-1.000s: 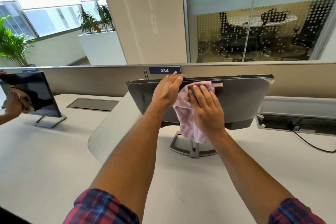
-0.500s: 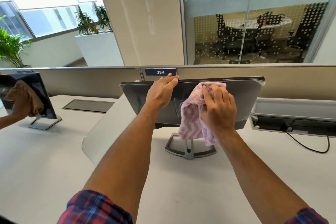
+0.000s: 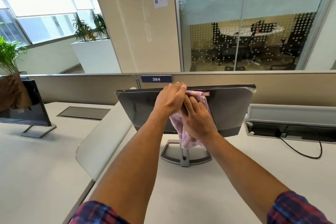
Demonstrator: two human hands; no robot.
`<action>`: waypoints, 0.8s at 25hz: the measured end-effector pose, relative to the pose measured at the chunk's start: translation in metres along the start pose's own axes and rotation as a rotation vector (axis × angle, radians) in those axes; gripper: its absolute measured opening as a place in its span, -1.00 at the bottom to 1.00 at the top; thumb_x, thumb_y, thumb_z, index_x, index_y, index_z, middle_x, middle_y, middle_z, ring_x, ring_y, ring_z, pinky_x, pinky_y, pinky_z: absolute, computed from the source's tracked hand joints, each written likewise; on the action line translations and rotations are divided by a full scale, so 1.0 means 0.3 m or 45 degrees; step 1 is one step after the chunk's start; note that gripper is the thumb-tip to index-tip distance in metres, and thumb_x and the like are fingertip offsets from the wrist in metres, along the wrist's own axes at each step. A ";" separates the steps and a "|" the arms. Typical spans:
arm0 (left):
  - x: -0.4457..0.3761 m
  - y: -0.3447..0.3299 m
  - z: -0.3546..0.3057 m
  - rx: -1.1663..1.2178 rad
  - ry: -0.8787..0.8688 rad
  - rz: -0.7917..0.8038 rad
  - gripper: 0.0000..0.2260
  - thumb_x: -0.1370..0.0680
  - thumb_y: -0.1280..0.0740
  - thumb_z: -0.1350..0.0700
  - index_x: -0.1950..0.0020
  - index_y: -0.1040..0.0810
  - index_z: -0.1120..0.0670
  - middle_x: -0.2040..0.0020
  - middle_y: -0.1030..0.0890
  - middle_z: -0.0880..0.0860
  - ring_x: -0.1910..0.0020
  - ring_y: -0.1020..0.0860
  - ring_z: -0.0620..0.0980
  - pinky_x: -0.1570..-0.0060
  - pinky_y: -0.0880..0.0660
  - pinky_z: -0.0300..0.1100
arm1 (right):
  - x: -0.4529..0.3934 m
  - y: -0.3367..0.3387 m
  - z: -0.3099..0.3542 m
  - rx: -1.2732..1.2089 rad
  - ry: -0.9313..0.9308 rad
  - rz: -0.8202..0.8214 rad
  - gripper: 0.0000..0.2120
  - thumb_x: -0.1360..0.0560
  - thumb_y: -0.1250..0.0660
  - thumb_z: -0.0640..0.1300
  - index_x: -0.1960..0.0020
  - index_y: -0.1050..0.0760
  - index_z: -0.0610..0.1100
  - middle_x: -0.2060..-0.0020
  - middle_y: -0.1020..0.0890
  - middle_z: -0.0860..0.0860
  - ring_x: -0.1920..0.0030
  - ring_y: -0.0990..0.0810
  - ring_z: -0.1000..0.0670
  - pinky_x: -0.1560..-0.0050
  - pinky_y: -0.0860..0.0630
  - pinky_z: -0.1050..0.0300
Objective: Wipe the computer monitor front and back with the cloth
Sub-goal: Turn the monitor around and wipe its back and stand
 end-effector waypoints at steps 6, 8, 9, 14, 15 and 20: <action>-0.022 0.000 0.009 -0.063 0.032 0.077 -0.60 -0.71 0.02 0.00 -0.33 -0.54 0.09 -0.32 -0.55 0.18 -0.21 -0.50 0.19 -0.26 -0.40 0.13 | 0.091 0.061 -0.170 0.046 0.158 -0.179 -0.40 -0.53 -0.29 -0.01 -0.50 -0.35 -0.26 -0.39 -0.47 -0.23 -0.38 -0.47 -0.23 -0.43 -0.40 -0.17; -0.027 -0.001 0.011 -0.065 0.037 0.083 -0.59 -0.71 0.02 -0.02 -0.37 -0.52 0.07 -0.40 -0.50 0.17 -0.29 -0.48 0.19 -0.33 -0.38 0.11 | 0.094 0.089 -0.204 0.050 -0.030 -0.245 -0.39 -0.52 -0.31 -0.01 -0.50 -0.36 -0.26 -0.36 -0.48 -0.23 -0.35 -0.47 -0.24 -0.44 -0.39 -0.16; -0.026 0.001 0.008 -0.071 0.042 0.068 -0.59 -0.71 0.01 -0.02 -0.39 -0.51 0.06 -0.45 -0.45 0.15 -0.34 -0.45 0.19 -0.37 -0.34 0.08 | 0.089 0.086 -0.198 0.063 -0.049 -0.233 -0.35 -0.49 -0.37 0.01 -0.49 -0.38 -0.26 -0.35 -0.50 -0.24 -0.34 -0.48 -0.24 -0.44 -0.40 -0.16; -0.016 0.002 -0.014 -0.173 0.005 0.059 -0.60 -0.72 0.01 0.02 -0.43 -0.47 0.09 -0.50 -0.39 0.14 -0.40 -0.40 0.17 -0.37 -0.28 0.01 | 0.075 0.079 -0.217 0.040 0.054 -0.218 -0.32 -0.45 -0.47 -0.11 -0.50 -0.36 -0.26 -0.38 -0.49 -0.21 -0.36 -0.47 -0.21 -0.42 -0.42 -0.15; -0.017 0.003 -0.013 -0.180 0.005 0.058 -0.60 -0.72 0.02 0.03 -0.43 -0.47 0.10 -0.49 -0.40 0.14 -0.39 -0.41 0.16 -0.37 -0.29 0.01 | 0.080 0.076 -0.230 -0.008 -0.089 -0.274 -0.33 -0.45 -0.48 -0.13 -0.49 -0.37 -0.27 -0.35 -0.50 -0.22 -0.33 -0.47 -0.21 -0.39 -0.44 -0.14; -0.025 0.002 -0.008 -0.183 -0.013 0.039 -0.59 -0.71 0.01 0.03 -0.43 -0.48 0.09 -0.48 -0.42 0.12 -0.40 -0.42 0.14 -0.38 -0.29 -0.01 | 0.109 0.059 -0.190 0.022 0.123 -0.192 -0.26 -0.40 -0.56 -0.12 -0.49 -0.36 -0.25 -0.32 -0.52 -0.22 -0.28 -0.54 -0.22 -0.30 -0.53 -0.16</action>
Point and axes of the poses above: each hand's wrist, its own x-axis away from the middle knuckle, its own y-axis out of the back of the hand, z = x × y, the point moved 4 cm from there along -x, towards the middle knuckle
